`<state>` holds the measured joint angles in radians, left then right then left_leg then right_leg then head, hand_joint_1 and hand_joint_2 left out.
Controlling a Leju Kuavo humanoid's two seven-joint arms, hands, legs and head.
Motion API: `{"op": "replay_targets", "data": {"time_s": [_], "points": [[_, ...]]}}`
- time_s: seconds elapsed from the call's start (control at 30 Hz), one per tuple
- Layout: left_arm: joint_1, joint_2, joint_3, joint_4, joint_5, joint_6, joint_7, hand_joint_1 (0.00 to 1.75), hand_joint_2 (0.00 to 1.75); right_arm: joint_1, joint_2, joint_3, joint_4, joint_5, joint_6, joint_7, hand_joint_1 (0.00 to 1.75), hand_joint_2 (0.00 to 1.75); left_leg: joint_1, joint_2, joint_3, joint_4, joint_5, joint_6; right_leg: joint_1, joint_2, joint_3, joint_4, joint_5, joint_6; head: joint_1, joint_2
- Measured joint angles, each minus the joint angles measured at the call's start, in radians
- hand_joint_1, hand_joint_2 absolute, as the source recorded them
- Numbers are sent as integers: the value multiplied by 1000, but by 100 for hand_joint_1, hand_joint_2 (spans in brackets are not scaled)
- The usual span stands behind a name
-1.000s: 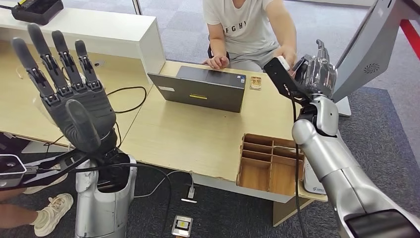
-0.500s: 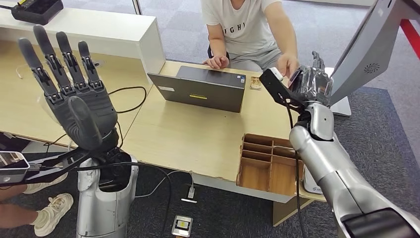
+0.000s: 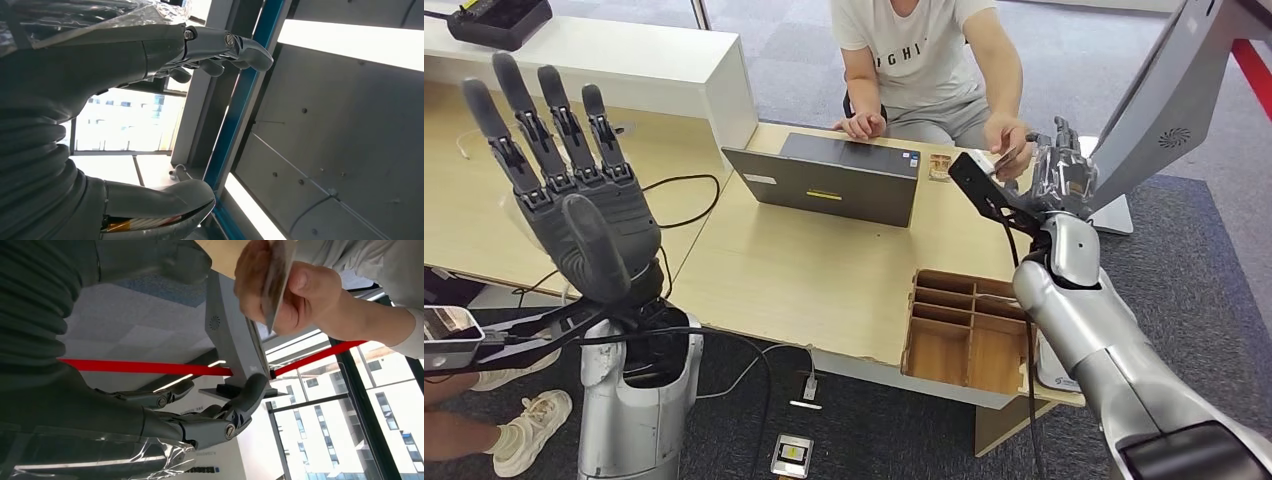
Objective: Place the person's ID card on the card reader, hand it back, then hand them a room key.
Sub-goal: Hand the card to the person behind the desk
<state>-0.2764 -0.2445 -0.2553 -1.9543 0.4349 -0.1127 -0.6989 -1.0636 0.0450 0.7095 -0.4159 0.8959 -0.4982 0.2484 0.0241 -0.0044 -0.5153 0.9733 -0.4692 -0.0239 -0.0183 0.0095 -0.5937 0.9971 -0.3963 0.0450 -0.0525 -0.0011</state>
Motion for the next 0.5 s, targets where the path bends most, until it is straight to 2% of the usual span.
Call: {"op": "replay_targets", "data": {"time_s": [0.33,0.5], "points": [[18,12,0,0,0,26,0,0,175,4,-45,-18,-54,-125,-67,-133,0,175,0,0,0,0,0,0,0,0,0,0,0,0,0,0],[35,17,4,-8,-18,41,0,0,175,67,-82,-46,-179,-264,-59,-209,0,175,0,0,1,0,0,0,0,0,1,0,0,0,0,0]]}}
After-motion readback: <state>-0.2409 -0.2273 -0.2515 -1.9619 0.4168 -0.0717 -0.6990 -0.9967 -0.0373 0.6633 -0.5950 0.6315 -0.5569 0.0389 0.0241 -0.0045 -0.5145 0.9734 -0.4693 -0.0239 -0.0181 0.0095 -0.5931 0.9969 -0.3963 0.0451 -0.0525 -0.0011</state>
